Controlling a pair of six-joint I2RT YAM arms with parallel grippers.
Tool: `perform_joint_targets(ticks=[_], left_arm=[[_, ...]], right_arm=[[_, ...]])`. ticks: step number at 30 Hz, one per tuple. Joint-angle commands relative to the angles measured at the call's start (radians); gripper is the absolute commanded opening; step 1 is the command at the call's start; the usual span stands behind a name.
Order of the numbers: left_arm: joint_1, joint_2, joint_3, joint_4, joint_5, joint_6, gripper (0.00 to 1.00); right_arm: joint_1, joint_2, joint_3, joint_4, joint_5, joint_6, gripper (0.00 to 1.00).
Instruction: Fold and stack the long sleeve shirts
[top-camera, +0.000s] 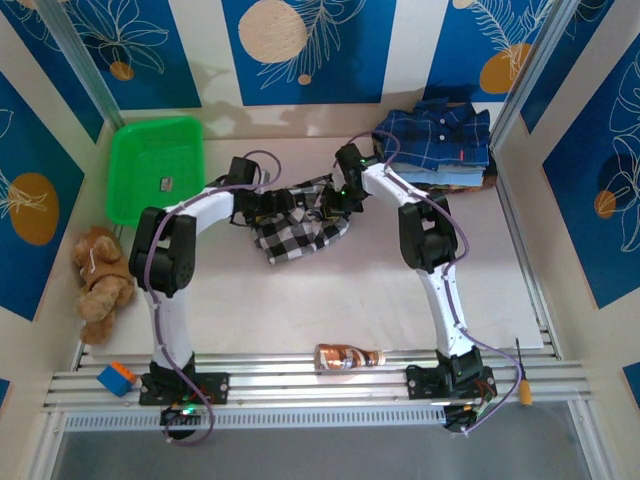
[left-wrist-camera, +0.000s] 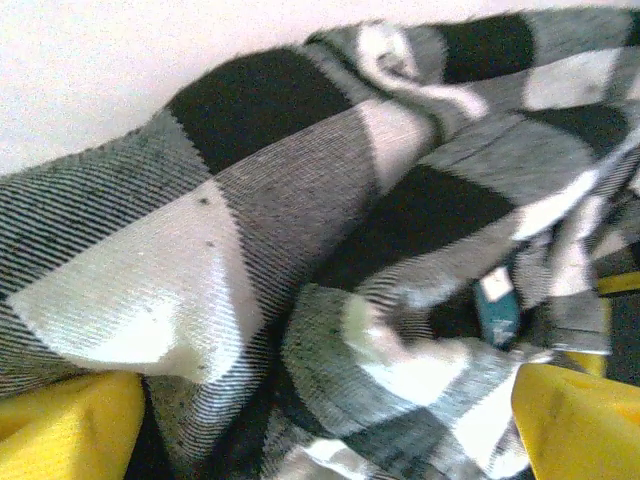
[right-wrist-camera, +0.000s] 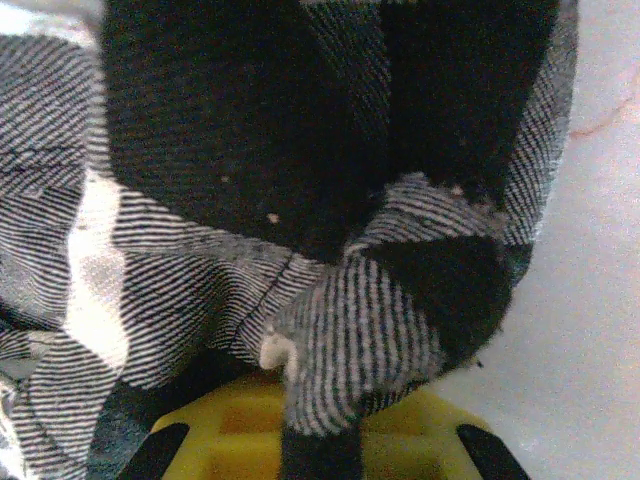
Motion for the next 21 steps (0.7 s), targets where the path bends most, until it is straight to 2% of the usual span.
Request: perform_joint_targets(ticks=[1,4,6,9,14,21], left_arm=[[0.012,-0.137,0.048,0.052,0.026,-0.028,0.97],[0.015,-0.208,0.086,0.048,0.003,-0.028,1.00],[0.022,-0.249,0.107,0.057,-0.036,-0.033,1.00],[0.038,-0.263,0.170,0.081,-0.031,-0.058,1.00],[0.038,-0.260,0.307,0.039,-0.023,-0.047,1.00],[0.039,-0.319,0.333,0.025,-0.062,-0.006,1.00]], right_arm=[[0.000,-0.091,0.016,-0.049,0.282,-0.026,0.00],[-0.007,-0.162,0.057,-0.058,0.440,-0.079,0.00],[-0.019,-0.196,0.106,-0.058,0.488,-0.116,0.00],[-0.022,-0.215,0.190,-0.045,0.551,-0.196,0.00],[-0.028,-0.201,0.334,-0.042,0.601,-0.314,0.00],[-0.040,-0.210,0.471,0.002,0.598,-0.372,0.00]])
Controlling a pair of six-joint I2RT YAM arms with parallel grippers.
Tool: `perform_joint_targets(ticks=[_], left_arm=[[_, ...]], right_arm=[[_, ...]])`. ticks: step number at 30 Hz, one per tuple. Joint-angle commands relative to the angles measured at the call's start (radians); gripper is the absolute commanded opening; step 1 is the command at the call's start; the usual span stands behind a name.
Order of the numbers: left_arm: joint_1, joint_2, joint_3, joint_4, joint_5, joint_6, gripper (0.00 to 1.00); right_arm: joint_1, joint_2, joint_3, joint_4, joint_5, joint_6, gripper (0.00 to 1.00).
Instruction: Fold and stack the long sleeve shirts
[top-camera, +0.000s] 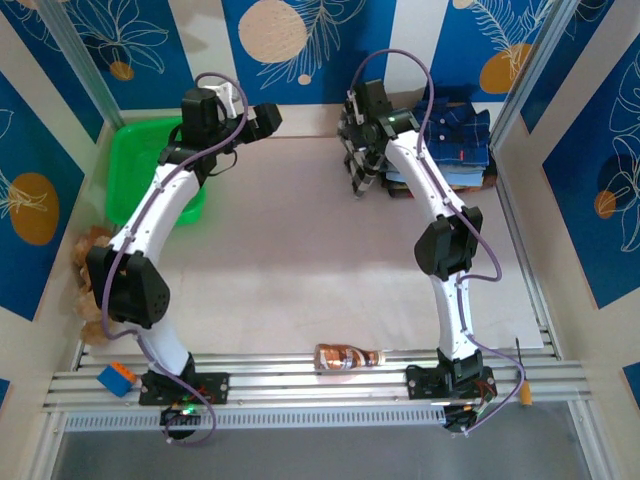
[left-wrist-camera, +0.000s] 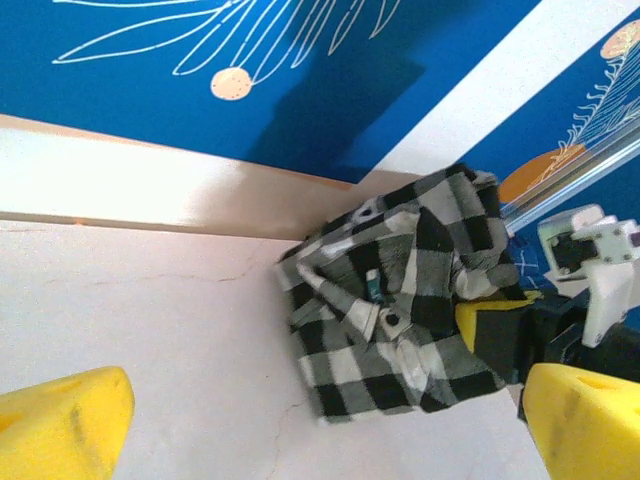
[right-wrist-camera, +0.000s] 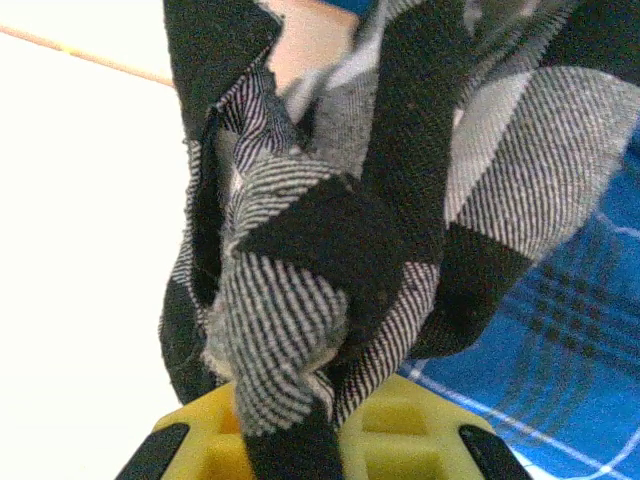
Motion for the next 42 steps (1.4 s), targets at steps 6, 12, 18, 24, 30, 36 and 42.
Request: perform_joint_targets(ticks=[6,12,18,24,30,36,42], left_arm=[[0.009,-0.081,0.024,-0.040,-0.061,0.063,1.00],[0.013,-0.100,0.002,-0.037,-0.072,0.072,1.00],[0.014,-0.103,0.001,-0.046,-0.075,0.075,1.00],[0.018,-0.111,0.004,-0.068,-0.099,0.094,1.00],[0.020,-0.106,0.015,-0.104,-0.105,0.101,1.00],[0.022,-0.101,0.039,-0.171,-0.128,0.127,1.00],[0.023,-0.112,0.050,-0.252,-0.175,0.163,1.00]], right_arm=[[-0.006,-0.069,0.157,0.096,-0.029,-0.083,0.00],[-0.030,-0.075,0.272,0.083,-0.064,-0.104,0.00],[-0.106,-0.100,0.279,0.059,-0.090,-0.071,0.00],[-0.206,-0.108,0.249,0.041,-0.135,-0.050,0.00],[-0.338,-0.046,0.227,0.019,-0.217,0.019,0.00],[-0.457,0.073,0.235,0.035,-0.259,0.074,0.00],[-0.533,0.169,0.231,0.056,-0.297,0.067,0.05]])
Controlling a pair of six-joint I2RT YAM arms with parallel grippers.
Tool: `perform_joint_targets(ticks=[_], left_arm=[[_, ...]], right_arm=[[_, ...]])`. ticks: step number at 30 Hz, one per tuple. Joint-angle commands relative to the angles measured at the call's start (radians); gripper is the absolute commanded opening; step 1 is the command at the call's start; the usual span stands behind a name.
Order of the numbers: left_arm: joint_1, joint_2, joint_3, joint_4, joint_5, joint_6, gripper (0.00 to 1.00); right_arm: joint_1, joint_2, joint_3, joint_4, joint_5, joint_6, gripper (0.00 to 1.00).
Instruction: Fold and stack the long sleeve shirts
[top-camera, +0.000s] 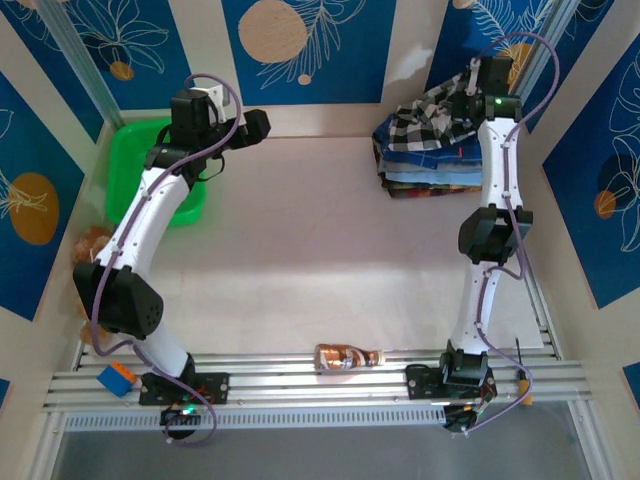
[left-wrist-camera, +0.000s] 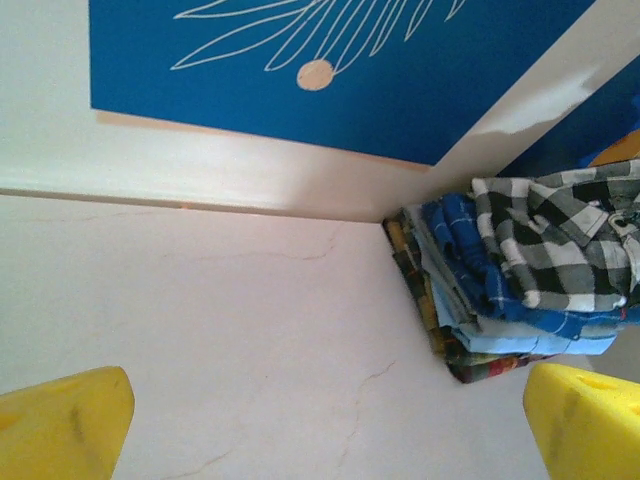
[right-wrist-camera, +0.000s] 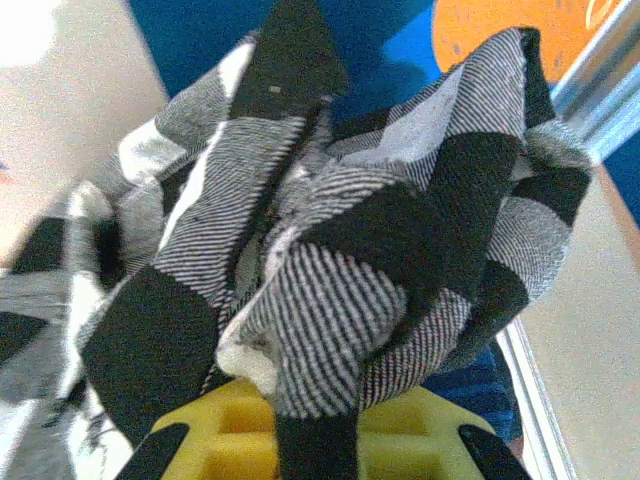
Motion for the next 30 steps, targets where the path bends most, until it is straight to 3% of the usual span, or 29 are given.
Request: perform_joint_targets(ticks=[1,3,5,11,15,19,24,27,30], left_arm=[[0.014,-0.037,0.037,-0.069,-0.050,0.043,1.00],[0.016,-0.042,0.034,-0.085,-0.063,0.052,1.00],[0.019,-0.051,0.016,-0.096,-0.080,0.055,1.00],[0.052,-0.095,-0.076,-0.068,-0.083,0.009,1.00],[0.065,-0.131,-0.139,-0.051,-0.092,0.003,1.00],[0.090,-0.181,-0.222,-0.046,-0.090,-0.016,1.00],[0.131,-0.287,-0.378,0.018,-0.106,-0.055,1.00],[0.163,-0.350,-0.472,0.048,-0.124,-0.076,1.00],[0.179,-0.406,-0.570,0.084,-0.157,-0.094,1.00]], right_arm=[[-0.031,0.031,-0.006,0.037,-0.054,0.029,0.08],[-0.055,0.040,-0.034,0.031,-0.046,0.047,0.22],[-0.081,0.053,-0.047,0.022,-0.044,0.074,0.49],[-0.125,0.064,-0.047,-0.013,-0.068,0.146,0.87],[-0.129,0.020,-0.037,-0.054,-0.122,0.185,0.99],[-0.130,-0.069,-0.083,-0.112,-0.179,0.232,0.99],[-0.130,-0.277,-0.320,-0.061,-0.189,0.257,0.99],[-0.141,-0.407,-0.476,-0.017,-0.285,0.275,0.99],[-0.123,-0.520,-0.654,0.003,-0.288,0.256,0.99]])
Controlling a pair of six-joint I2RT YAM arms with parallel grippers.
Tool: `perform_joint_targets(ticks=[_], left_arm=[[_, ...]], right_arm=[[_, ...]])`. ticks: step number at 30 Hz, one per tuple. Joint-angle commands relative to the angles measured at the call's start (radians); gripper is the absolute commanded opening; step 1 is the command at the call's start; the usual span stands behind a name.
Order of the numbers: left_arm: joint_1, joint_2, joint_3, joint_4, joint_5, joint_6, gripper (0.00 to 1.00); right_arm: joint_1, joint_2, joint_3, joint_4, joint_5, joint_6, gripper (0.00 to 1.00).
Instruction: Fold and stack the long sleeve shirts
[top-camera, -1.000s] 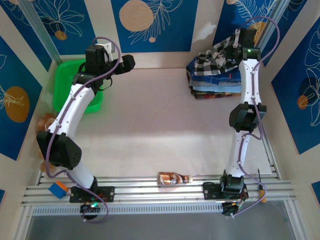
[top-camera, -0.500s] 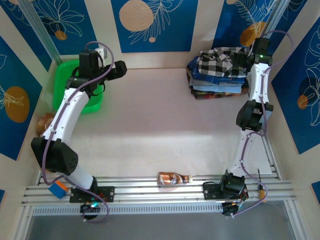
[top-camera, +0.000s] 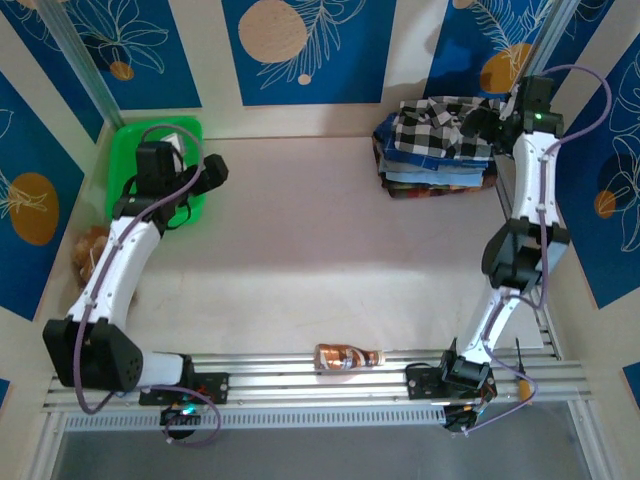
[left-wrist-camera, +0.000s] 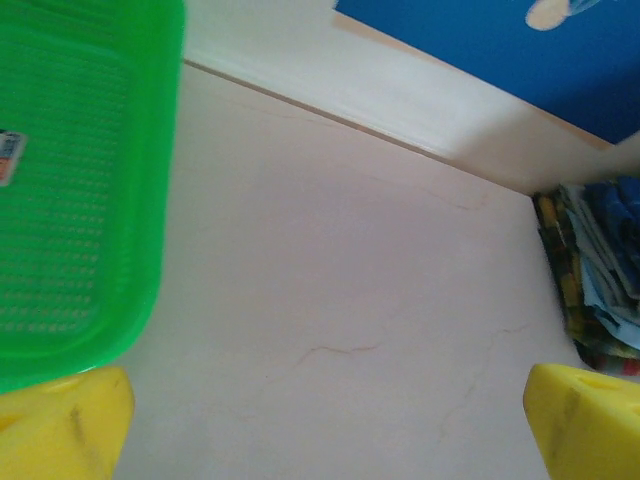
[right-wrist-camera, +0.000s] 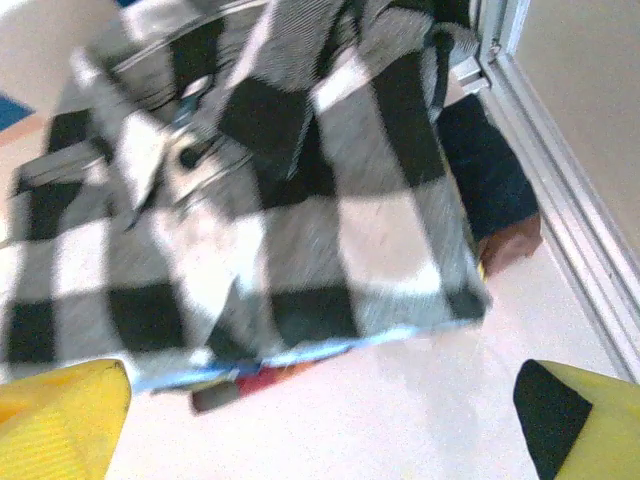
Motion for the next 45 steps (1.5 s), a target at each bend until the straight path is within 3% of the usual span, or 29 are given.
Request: perform_joint_targets(ticks=[1,7,12,17,19,22,24,27,28,30,33,35,37,38,45], left_arm=[[0.018,-0.063,-0.096,0.078,-0.047,-0.034,1.00],[0.018,-0.121,-0.306,0.140,-0.128,0.004,1.00],[0.015,-0.193,-0.544,0.337,-0.148,0.086,1.00],[-0.026,-0.204,-0.771,0.678,-0.159,0.317,1.00],[-0.034,-0.187,-0.786,0.745,-0.203,0.387,1.00],[-0.036,-0.119,-0.859,0.972,-0.243,0.497,1.00],[-0.035,-0.050,-0.897,1.104,-0.230,0.560,1.00],[-0.036,0.049,-0.922,1.253,-0.226,0.575,1.00],[-0.032,0.051,-0.908,1.221,-0.198,0.552,1.00],[-0.032,0.135,-0.941,1.369,-0.109,0.575,1.00],[-0.026,0.290,-0.986,1.640,-0.112,0.566,1.00],[-0.015,0.237,-0.949,1.473,-0.105,0.553,1.00],[-0.001,0.260,-0.889,1.405,-0.086,0.543,1.00],[0.006,0.249,-0.850,1.299,-0.074,0.533,1.00],[0.018,0.254,-0.853,1.322,-0.073,0.523,1.00]], right_arm=[[0.016,-0.128,-0.166,0.044,-0.063,-0.001,0.99],[0.055,-0.419,-0.605,0.230,-0.149,-0.033,0.99],[0.138,-0.655,-0.997,0.437,-0.191,-0.051,0.99],[0.196,-0.862,-1.466,0.894,-0.094,-0.098,0.99],[0.192,-0.882,-1.593,1.052,-0.031,-0.079,0.99],[0.194,-0.855,-1.643,1.145,0.020,-0.090,0.99],[0.215,-0.838,-1.709,1.309,0.058,-0.119,0.99],[0.168,-0.737,-1.749,1.527,0.014,-0.069,0.99],[0.150,-0.687,-1.745,1.573,-0.017,-0.031,0.99],[0.150,-0.589,-1.752,1.686,-0.099,-0.050,0.99],[0.250,-0.482,-1.781,1.833,0.038,-0.118,0.99],[0.260,-0.407,-1.752,1.870,0.071,-0.108,0.99],[0.266,-0.430,-1.694,1.707,0.074,-0.120,0.99],[0.272,-0.417,-1.701,1.745,0.087,-0.127,0.99],[0.282,-0.427,-1.691,1.714,0.098,-0.135,0.99]])
